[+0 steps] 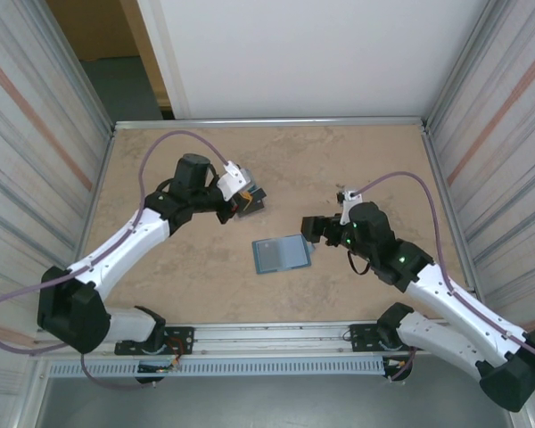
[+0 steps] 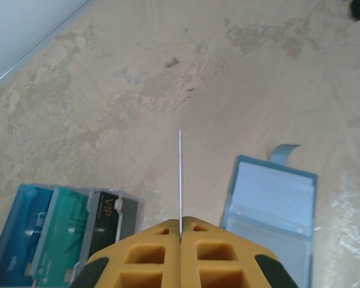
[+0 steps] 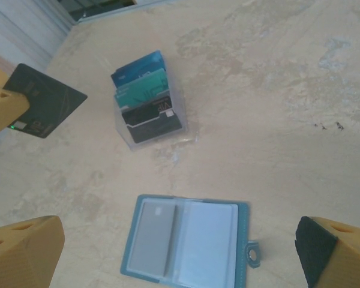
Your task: Take the credit cards out of the card holder
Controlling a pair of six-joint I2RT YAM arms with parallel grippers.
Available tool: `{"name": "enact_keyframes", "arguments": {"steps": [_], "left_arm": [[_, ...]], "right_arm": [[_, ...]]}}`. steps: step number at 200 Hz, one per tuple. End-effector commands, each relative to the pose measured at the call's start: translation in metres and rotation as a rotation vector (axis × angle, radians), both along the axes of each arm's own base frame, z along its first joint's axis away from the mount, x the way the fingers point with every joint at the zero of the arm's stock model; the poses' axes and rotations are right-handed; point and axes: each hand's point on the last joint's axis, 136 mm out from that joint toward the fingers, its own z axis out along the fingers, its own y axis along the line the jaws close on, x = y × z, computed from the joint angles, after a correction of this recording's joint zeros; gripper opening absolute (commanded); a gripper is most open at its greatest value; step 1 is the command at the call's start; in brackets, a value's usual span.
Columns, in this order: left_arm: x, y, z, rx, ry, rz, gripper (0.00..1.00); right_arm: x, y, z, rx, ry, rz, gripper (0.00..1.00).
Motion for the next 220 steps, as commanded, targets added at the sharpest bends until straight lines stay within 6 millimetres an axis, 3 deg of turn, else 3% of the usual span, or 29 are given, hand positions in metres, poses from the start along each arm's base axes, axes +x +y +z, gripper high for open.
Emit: {"name": "enact_keyframes", "arguments": {"steps": [1,51,89,142,220], "left_arm": [[0.024,0.005,0.000,0.034,-0.077,0.008,0.00],[0.065,0.014,-0.025,0.076,-0.066,0.032,0.00],[0.080,0.014,-0.046,0.075,-0.029,0.012,0.00],[0.092,0.008,-0.075,0.107,0.030,-0.016,0.00],[0.087,0.003,-0.100,0.119,0.126,-0.055,0.00]], "right_arm": [[0.010,-0.008,0.009,-0.012,-0.001,-0.071,0.99],[0.018,-0.015,-0.009,-0.071,0.090,-0.122,0.99],[0.024,-0.015,-0.015,-0.087,0.111,-0.133,0.99],[0.028,-0.013,-0.020,-0.096,0.131,-0.140,0.99],[0.026,-0.020,-0.023,-0.088,0.137,-0.165,0.99]]}}
